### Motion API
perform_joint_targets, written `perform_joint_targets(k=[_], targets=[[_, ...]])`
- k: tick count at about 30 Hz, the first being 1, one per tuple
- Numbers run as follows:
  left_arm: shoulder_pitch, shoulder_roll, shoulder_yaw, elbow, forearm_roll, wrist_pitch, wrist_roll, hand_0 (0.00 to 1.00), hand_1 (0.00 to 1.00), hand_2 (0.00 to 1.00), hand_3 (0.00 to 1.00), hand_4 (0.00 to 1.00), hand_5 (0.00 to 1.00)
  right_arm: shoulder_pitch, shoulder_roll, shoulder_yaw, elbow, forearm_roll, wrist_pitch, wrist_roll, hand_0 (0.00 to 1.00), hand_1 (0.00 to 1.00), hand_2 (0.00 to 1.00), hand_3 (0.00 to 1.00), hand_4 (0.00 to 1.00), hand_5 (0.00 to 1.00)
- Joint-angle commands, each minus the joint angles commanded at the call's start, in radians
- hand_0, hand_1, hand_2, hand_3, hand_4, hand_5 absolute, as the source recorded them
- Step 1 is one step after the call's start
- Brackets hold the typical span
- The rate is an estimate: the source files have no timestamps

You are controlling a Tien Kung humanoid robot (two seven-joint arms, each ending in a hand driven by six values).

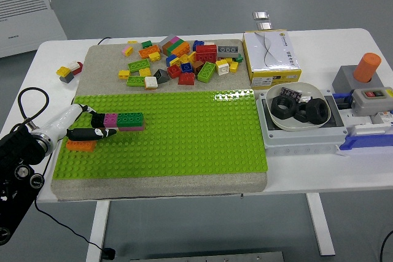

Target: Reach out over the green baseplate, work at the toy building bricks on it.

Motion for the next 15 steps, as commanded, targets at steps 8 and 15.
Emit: perform_joint_targets(k=[8,15], targets=[[0.004,-0.001,0.002,0.007,-0.005,0.003,-0.005,0.997,0.967,0.931,0.671,0.998,0.588,-0.002,0.002,-0.004,0.0,0.003,-0.001,0.0,0.696,0.699,0.752,0.787,0.87,0.998],[0.004,-0.001,0.002,0.012,-0.01,0.011,-0.014,0.997,0.969,0.932,0.67,0.998,0.566,-0.002,0.003,-0.004,0.0,0.003,-0.001,0.0,0.697,0.699,0.752,0.787,0.87,0.998]])
